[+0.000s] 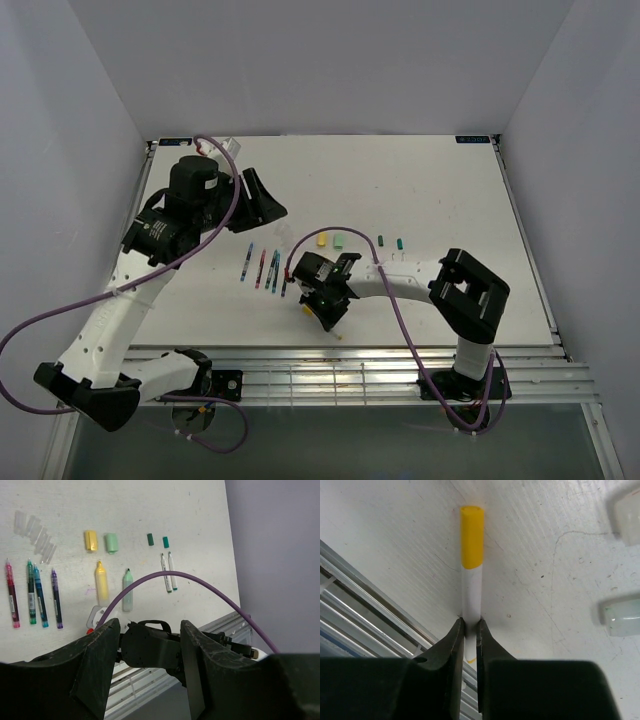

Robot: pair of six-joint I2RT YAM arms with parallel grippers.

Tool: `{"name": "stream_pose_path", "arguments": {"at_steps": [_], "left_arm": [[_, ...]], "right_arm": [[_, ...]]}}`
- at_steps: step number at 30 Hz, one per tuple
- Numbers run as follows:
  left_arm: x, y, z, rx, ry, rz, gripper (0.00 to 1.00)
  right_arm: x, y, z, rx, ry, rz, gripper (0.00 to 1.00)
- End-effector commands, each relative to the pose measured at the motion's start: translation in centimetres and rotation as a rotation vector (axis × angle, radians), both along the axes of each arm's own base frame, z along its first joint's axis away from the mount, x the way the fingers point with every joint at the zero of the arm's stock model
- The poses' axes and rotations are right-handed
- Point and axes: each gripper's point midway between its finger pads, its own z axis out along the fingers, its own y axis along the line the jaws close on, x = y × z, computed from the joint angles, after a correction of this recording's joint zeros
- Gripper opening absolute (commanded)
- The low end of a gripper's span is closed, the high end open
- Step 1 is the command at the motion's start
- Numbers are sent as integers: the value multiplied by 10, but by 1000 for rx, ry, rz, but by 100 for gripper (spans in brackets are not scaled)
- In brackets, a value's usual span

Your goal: Open the pen caps

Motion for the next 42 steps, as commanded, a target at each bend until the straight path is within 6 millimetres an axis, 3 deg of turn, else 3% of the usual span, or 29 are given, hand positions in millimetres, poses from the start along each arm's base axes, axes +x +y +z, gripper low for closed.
{"name": "stream_pose_path", "arguments": {"at_steps": [1, 3, 6, 9, 11, 14, 21, 28, 33, 38, 42], "left_arm": [[2, 16, 29, 4, -85, 73, 62], [2, 27, 41, 4, -135, 133, 63], [4, 30, 49, -17, -167, 154, 64], [8, 14, 34, -44, -126, 100, 67], [9, -14, 7, -84, -34, -26, 70], [7, -45, -35, -137, 150, -155, 67], [8, -68, -41, -242, 154, -258, 68], [-2, -80, -62, -328, 253, -313, 66], [-3, -82, -64, -349, 268, -322, 65], [3, -83, -70, -350, 298, -287, 63], [11, -85, -69, -350, 300, -266, 61]], "right_arm": [[14, 2, 15, 18, -48, -65, 8], [24, 5, 39, 94, -35, -123, 8], [38, 3, 73, 209, -13, -194, 8], [49, -4, 102, 315, 33, -269, 8], [54, -6, 122, 390, 50, -295, 8], [58, -5, 150, 511, 81, -308, 8], [59, -7, 194, 712, 169, -343, 8], [61, -11, 213, 838, 244, -378, 8], [62, -7, 221, 875, 279, -366, 8], [62, 0, 232, 921, 310, -340, 8], [60, 1, 229, 926, 336, -333, 8]]}}
